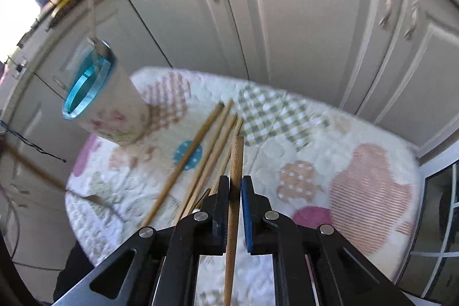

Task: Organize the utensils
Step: 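Lift the chopstick with the right gripper while the left gripper lifts its chopstick toward the holder, then lower both held chopsticks into the teal-rimmed holder and open both grippers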

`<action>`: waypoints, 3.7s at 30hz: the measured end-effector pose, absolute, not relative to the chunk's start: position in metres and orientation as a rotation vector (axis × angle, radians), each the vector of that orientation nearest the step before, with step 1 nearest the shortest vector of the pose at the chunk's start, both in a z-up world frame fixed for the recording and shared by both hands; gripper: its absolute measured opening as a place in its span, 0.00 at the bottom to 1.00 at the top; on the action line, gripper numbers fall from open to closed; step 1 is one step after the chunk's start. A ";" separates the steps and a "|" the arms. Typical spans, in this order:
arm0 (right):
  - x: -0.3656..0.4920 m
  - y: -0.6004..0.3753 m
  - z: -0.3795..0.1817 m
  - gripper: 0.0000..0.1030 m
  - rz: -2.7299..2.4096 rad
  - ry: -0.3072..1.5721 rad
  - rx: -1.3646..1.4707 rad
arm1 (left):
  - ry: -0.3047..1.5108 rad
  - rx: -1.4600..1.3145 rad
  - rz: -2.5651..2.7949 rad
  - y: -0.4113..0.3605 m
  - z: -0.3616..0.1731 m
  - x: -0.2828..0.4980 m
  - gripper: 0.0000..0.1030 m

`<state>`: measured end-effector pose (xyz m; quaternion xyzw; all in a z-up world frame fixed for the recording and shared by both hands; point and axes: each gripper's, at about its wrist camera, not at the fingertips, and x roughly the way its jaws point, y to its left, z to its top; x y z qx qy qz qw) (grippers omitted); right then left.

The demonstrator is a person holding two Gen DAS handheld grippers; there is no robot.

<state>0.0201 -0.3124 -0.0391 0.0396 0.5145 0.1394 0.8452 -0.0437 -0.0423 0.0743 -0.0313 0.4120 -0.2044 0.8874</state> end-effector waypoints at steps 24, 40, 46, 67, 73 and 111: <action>-0.019 -0.296 0.054 0.07 0.369 0.910 0.011 | 0.825 -0.085 -0.407 -0.024 0.090 -0.052 0.08; 0.095 -0.328 -0.098 0.25 0.168 1.153 0.029 | 0.875 -0.122 -0.397 -0.019 0.090 -0.031 0.08; 0.115 -0.338 -0.114 0.07 0.185 1.188 0.081 | 0.879 -0.126 -0.403 -0.019 0.094 -0.026 0.08; 0.015 -0.314 0.125 0.06 0.502 0.738 0.173 | 0.692 -0.174 -0.341 0.039 0.183 -0.018 0.08; 0.036 -0.263 0.176 0.06 0.567 0.630 0.160 | 0.665 -0.164 -0.275 0.046 0.188 0.009 0.08; 0.132 -0.153 0.064 0.32 0.535 0.769 0.112 | 0.822 -0.079 -0.146 0.011 0.073 0.086 0.08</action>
